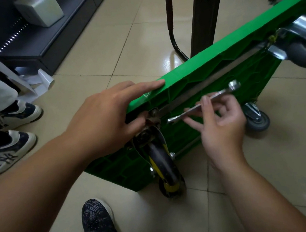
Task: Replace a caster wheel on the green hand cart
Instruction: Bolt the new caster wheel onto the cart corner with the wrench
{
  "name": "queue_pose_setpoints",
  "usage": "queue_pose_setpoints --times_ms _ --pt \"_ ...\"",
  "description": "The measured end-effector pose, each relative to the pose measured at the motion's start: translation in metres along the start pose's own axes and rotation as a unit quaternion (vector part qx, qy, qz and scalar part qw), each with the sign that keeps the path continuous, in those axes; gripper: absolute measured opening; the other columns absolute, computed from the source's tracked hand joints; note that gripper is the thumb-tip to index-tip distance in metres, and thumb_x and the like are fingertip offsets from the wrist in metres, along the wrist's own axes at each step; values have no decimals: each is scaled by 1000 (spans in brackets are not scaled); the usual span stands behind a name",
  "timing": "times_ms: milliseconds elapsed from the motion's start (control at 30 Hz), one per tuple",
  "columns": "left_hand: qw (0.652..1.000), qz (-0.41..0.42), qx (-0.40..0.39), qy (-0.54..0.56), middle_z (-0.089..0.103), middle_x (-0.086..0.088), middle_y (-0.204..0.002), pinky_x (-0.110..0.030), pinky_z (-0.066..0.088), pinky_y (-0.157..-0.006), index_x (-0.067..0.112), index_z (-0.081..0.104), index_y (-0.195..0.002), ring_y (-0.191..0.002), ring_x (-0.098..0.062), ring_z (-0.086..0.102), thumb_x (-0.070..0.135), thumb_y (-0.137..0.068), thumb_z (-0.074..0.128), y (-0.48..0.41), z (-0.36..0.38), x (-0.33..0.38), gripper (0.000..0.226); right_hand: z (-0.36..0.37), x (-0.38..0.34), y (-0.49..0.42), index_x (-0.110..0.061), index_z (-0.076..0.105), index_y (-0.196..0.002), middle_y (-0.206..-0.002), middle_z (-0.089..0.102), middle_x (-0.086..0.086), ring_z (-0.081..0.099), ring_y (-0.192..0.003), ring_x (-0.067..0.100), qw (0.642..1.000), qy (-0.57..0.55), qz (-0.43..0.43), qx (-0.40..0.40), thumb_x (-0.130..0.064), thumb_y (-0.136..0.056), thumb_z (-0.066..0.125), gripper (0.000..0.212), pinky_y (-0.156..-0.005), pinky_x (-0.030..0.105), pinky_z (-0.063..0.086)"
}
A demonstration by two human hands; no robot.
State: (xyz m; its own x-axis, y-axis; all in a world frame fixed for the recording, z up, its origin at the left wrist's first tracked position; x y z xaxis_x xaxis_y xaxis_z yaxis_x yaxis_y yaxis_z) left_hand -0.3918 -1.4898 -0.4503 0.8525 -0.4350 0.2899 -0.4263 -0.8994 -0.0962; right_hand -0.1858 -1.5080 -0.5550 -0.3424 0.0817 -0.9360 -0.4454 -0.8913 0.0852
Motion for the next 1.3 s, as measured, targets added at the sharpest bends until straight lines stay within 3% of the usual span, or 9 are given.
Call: queue_pose_setpoints --times_ms 167,300,367,500,633,767,933,1167,1300 --pt "1000 2 1 2 65 13 -122 -46 56 -78 58 36 -151 -101 -18 66 39 -92 60 1 0 0 67 36 -46 17 -19 58 -110 -99 69 3 74 -92 19 963 154 -183 -120 -19 -100 65 12 -72 38 65" --pt "1000 6 3 -4 64 15 -118 -44 56 -73 58 35 -151 -95 -16 65 40 -92 58 2 0 -1 66 42 -51 24 -22 57 -108 -101 67 5 71 -92 13 939 208 -242 -131 -22 -101 65 10 -68 23 61" --pt "1000 6 3 -4 64 14 -119 -44 55 -74 58 36 -151 -97 -17 65 38 -92 59 1 0 -1 66 42 -50 23 -21 57 -106 -99 67 3 70 -90 13 935 222 -250 -122 -23 -101 65 9 -65 22 61" --pt "1000 5 -1 -5 64 14 -122 -44 55 -76 58 35 -151 -99 -18 66 39 -92 59 1 1 -1 67 40 -42 19 -23 56 -104 -96 66 2 71 -89 21 940 230 -223 -114 -26 -101 65 9 -66 40 63" --pt "1000 4 -3 -4 65 12 -121 -44 55 -75 58 35 -152 -98 -18 65 39 -92 58 0 0 -1 66 40 -32 13 -25 57 -105 -95 68 -4 73 -88 18 955 210 -175 -112 -27 -101 64 9 -72 45 63" --pt "1000 0 -1 -6 65 12 -120 -45 55 -76 57 37 -152 -98 -17 64 39 -92 58 0 -1 0 66 36 -21 7 -19 56 -102 -93 69 0 76 -82 17 979 148 -98 -97 -21 -102 62 6 -68 39 65" --pt "1000 -1 -4 -4 66 10 -121 -46 55 -78 56 37 -152 -101 -20 65 39 -91 58 0 -2 1 66 34 -9 6 -27 55 -93 -92 64 -1 76 -87 15 992 84 -36 -83 -16 -102 61 16 -69 33 64" --pt "1000 -3 -3 -2 65 10 -118 -46 54 -77 54 38 -152 -98 -20 64 36 -92 61 -1 -2 0 66 32 -4 3 -24 55 -93 -89 62 1 76 -85 16 995 69 -11 -67 -14 -101 62 15 -68 36 65" --pt "1000 -2 -3 -5 64 11 -118 -45 54 -76 55 37 -152 -96 -19 64 36 -93 61 -1 0 1 67 34 -10 6 -26 55 -93 -91 65 4 76 -81 18 990 107 -52 -71 -17 -102 63 15 -67 40 65"
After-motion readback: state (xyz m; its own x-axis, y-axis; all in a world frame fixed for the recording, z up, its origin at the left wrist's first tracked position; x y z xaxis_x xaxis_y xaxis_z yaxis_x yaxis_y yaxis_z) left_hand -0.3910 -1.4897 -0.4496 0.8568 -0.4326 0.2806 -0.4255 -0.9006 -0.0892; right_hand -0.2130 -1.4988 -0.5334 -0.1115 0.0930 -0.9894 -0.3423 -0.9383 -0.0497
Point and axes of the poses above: each hand's wrist, its own y-axis away from the middle knuckle, its own z-axis out of the palm, x = y × z, the point moved 4 cm from there along -y, towards the middle knuckle
